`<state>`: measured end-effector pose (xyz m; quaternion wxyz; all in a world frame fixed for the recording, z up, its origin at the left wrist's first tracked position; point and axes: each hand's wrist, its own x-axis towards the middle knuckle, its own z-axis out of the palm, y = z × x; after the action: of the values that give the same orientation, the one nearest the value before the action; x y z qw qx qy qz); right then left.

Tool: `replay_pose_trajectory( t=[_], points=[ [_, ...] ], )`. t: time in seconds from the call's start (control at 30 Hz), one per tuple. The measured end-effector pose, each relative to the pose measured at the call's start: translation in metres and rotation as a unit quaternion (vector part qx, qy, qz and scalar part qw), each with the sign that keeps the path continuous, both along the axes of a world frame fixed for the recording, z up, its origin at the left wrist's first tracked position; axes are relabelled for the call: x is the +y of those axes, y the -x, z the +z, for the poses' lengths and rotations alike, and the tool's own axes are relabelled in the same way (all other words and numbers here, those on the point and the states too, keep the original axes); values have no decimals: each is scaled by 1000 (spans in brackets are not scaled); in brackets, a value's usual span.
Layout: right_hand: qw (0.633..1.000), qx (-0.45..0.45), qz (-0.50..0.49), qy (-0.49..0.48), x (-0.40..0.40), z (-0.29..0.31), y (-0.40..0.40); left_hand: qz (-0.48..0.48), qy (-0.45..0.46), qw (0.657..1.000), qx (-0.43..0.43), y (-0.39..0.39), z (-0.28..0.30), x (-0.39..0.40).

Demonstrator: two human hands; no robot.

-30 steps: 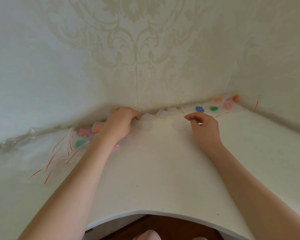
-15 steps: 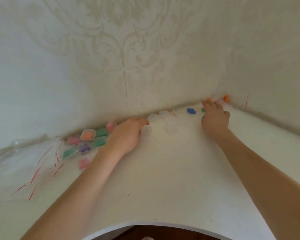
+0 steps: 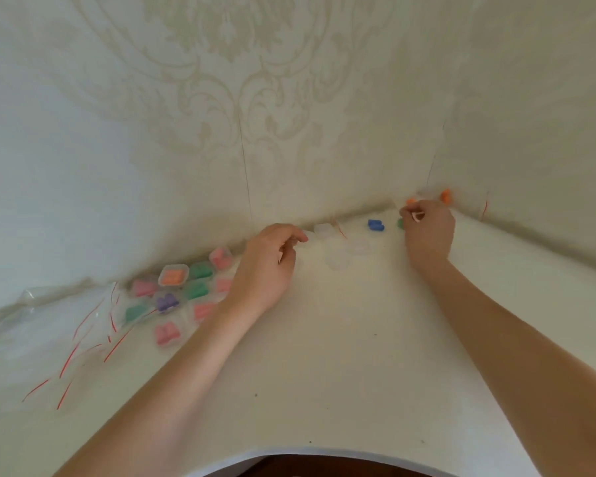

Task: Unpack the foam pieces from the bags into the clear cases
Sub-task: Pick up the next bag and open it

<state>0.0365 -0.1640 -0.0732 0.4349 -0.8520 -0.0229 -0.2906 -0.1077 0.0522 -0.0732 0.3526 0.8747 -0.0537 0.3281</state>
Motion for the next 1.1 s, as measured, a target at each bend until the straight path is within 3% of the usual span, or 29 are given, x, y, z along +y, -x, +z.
replay_pose_trajectory(
  t=[0.1,0.2,0.37,0.53,0.87,1.1],
  points=[
    [991,-70,87,-67,21,22,37,-31,201,979,26,6,8,-22],
    [979,-67,174,-88,44,29,89,-112,365,920,90,10,11,-37],
    [956,50,272,-99,62,15,132,-156,412,888,133,13,11,-39],
    [925,138,332,-123,57,16,126,-174,393,891,146,14,9,-33],
    [854,216,447,-156,48,11,121,-144,356,914,130,13,2,-37],
    [865,223,395,-215,57,12,125,-87,175,978,74,13,-5,-43]
  ],
)
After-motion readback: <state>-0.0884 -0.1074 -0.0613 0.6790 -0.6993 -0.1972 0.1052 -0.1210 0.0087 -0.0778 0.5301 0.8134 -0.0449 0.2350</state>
